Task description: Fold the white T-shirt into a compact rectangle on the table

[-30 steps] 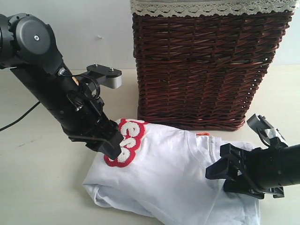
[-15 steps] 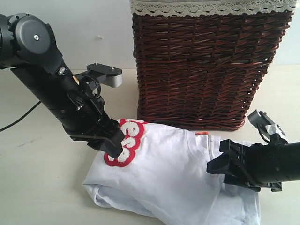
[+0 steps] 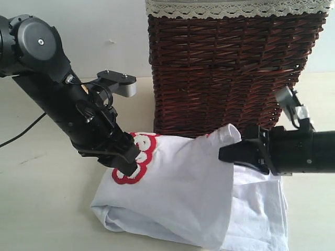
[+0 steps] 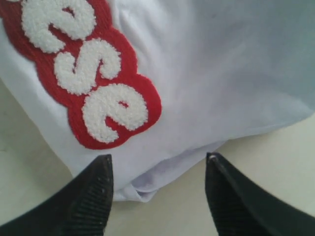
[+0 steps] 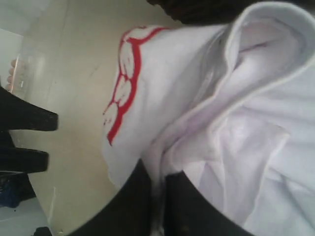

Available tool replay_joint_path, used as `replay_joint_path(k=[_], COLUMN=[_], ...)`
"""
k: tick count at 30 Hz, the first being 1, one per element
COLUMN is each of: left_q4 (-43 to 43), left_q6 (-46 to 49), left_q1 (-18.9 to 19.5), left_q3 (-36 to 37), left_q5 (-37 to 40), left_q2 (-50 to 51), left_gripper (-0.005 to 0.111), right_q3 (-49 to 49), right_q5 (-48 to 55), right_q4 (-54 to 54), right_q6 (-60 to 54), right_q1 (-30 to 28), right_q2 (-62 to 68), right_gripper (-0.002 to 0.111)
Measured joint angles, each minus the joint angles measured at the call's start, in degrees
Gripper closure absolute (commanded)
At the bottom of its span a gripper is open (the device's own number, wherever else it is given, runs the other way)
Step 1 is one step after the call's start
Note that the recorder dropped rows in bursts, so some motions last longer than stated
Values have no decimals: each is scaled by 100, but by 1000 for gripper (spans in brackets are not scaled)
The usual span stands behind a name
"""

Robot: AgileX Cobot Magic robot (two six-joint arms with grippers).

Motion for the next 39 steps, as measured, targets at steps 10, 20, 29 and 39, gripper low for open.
replay_joint_path(k=[10, 20, 29, 39], left_q4=[223, -325, -1658, -1942], left_q6=[0, 130, 879, 900], left_q1=[0, 0, -447, -662], left_q3=[0, 0, 317, 317], left_q5=[0, 901, 610, -277], left_q2=[398, 651, 661, 1225], left_gripper=[52, 62, 72, 72], right_q3=[-12, -404, -442, -482], right_q5=[-1049, -1239, -1279, -1195], right_q4=[-907, -1491, -1588, -1400], right_q6=[1370, 2080, 2208, 2207], right_q1=[0, 0, 0, 0], right_q2=[-1852, -2581, -2445, -2445], right_gripper=[108, 108, 108, 108])
